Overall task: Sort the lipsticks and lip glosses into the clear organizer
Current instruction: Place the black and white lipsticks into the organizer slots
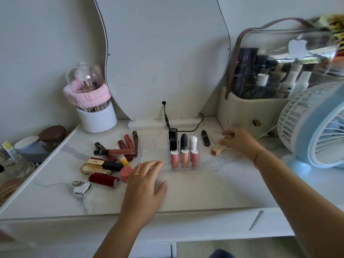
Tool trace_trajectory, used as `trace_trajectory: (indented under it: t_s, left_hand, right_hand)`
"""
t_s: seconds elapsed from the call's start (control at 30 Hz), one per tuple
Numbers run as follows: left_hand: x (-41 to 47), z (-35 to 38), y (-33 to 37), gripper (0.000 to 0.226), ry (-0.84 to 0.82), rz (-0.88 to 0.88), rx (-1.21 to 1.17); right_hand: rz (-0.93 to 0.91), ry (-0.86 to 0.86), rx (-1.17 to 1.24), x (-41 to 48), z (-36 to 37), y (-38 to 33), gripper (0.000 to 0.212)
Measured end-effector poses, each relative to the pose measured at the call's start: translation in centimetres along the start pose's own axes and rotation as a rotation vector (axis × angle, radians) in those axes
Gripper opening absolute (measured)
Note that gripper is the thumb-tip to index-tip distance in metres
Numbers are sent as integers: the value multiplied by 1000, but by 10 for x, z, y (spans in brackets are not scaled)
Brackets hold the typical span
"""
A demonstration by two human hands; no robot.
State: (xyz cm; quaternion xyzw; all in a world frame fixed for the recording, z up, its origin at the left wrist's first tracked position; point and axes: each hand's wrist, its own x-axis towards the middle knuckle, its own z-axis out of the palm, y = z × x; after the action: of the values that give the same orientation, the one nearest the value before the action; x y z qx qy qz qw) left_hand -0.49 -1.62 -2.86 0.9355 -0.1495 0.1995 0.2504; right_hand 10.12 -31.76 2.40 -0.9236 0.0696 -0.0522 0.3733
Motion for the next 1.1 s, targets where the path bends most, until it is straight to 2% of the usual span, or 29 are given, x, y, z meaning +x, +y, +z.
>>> trace_trajectory:
  t_s: [0.1, 0.27, 0.4, 0.63, 0.8, 0.97, 1.1]
  left_hand:
    - [1, -1, 1, 48, -5, -6, 6]
    - [0, -1, 1, 49, -11, -14, 10]
    - [0, -2, 1, 49, -16, -17, 8]
    - [1, -1, 0, 48, -13, -7, -7]
    - [1, -1, 0, 48, -5, 0, -2]
    - [0, -1, 0, 48, -6, 8, -8]
    - [0, -1, 0, 48, -1, 10, -7]
  right_hand:
    - [8, 29, -23, 1, 8, 3, 49]
    - [-96, 95, -189, 14, 21, -19, 45]
    - [-82, 23, -311, 32, 34, -38, 43]
    - [-57, 2, -336, 49, 47, -44, 31]
    - [-78, 9, -140, 48, 44, -46, 24]
    - [-276, 142, 203, 27, 23, -81, 17]
    - [-426, 79, 287, 4, 8, -112, 16]
